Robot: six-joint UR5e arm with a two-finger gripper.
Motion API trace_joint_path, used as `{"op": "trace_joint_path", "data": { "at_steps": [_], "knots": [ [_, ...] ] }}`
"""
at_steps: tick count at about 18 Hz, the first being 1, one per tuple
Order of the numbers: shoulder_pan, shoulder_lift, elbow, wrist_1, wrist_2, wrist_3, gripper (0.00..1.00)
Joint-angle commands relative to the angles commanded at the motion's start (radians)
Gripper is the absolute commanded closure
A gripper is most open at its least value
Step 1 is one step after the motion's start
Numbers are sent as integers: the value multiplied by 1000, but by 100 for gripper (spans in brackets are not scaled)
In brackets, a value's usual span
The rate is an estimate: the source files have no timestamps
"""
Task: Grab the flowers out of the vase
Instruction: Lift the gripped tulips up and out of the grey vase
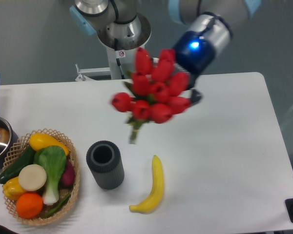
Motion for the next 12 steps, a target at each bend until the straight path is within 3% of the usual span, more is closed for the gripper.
{"op": "trace_joint_path", "data": {
  "at_steps": [7, 12],
  "knots": [
    [77, -9, -4, 3, 5, 21, 61],
    [91, -12, -5, 3, 5, 38, 61]
  ]
}}
